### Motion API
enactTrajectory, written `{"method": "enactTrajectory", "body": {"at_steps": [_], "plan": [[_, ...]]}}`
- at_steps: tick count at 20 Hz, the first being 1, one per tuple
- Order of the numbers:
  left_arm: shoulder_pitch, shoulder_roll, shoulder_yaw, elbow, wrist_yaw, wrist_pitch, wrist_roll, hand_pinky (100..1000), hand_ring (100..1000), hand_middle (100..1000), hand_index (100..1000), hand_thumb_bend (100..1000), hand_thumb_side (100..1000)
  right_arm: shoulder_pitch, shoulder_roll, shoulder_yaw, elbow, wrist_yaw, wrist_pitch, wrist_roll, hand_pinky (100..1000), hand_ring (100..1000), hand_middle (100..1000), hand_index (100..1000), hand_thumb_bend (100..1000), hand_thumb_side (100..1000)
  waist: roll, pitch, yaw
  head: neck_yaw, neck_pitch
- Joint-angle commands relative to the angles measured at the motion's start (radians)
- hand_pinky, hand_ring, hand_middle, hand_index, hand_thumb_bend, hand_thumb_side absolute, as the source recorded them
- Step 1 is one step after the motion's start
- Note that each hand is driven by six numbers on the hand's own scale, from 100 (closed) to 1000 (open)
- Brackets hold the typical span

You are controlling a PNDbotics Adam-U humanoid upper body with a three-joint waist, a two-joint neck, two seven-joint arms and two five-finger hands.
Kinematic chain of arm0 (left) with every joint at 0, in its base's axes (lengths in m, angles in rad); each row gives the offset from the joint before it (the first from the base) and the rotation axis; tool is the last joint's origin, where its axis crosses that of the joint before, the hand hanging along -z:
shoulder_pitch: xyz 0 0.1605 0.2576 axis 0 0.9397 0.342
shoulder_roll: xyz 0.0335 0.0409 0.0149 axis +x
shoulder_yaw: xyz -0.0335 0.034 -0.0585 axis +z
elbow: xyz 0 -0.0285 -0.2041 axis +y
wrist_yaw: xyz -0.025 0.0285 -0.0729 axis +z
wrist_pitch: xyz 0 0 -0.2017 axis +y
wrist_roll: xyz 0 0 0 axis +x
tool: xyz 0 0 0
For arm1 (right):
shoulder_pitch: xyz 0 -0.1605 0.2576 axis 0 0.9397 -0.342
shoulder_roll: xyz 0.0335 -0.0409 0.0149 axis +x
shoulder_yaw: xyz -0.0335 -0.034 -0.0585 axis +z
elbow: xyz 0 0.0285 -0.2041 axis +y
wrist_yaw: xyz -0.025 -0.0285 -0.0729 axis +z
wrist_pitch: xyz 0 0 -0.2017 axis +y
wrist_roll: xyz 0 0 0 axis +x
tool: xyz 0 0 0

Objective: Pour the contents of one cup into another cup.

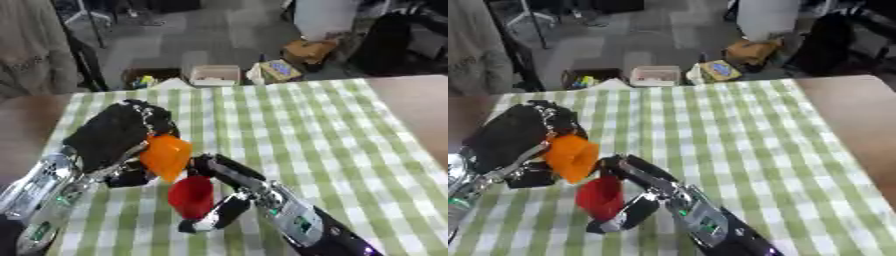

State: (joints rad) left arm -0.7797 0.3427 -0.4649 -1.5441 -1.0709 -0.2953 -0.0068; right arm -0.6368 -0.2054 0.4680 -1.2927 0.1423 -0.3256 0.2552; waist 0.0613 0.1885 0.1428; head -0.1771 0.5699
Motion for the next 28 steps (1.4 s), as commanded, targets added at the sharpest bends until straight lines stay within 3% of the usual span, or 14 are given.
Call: {"method": "enactTrajectory", "body": {"at_steps": [1, 7, 12, 21, 28], "plan": [[-0.016, 0.028, 0.007, -0.013, -0.008, 0.0, 0.005, 536, 257, 195, 527, 315, 100, -0.02, 0.001, -0.012, -0.011, 0.0, -0.003, -0.001, 359, 375, 227, 786, 288, 100, 0.001, -0.019, 0.0, 0.002, -0.003], [-0.016, 0.029, 0.003, -0.019, -0.043, -0.007, 0.012, 540, 260, 193, 528, 309, 100, -0.019, 0.0, -0.012, -0.009, 0.001, -0.005, -0.002, 359, 375, 227, 786, 294, 100, 0.003, -0.019, -0.002, 0.001, -0.002], [-0.015, 0.026, 0.004, 0.0, -0.009, 0.003, 0.008, 539, 259, 193, 528, 320, 100, -0.019, 0.0, -0.012, -0.009, 0.001, -0.005, -0.001, 359, 374, 227, 786, 299, 100, 0.004, -0.019, -0.002, -0.001, -0.001], [-0.02, 0.029, -0.004, -0.029, -0.126, -0.03, 0.045, 555, 271, 189, 532, 344, 100, -0.02, 0.001, -0.012, -0.008, 0.0, -0.005, 0.0, 358, 374, 226, 785, 303, 100, 0.002, -0.018, -0.001, -0.002, -0.001], [-0.015, 0.025, 0.0, -0.016, -0.106, -0.021, 0.051, 546, 266, 192, 530, 337, 100, -0.019, 0.0, -0.017, -0.001, 0.007, -0.006, -0.007, 357, 373, 225, 785, 303, 100, 0.002, -0.017, -0.001, -0.002, -0.002]]}}
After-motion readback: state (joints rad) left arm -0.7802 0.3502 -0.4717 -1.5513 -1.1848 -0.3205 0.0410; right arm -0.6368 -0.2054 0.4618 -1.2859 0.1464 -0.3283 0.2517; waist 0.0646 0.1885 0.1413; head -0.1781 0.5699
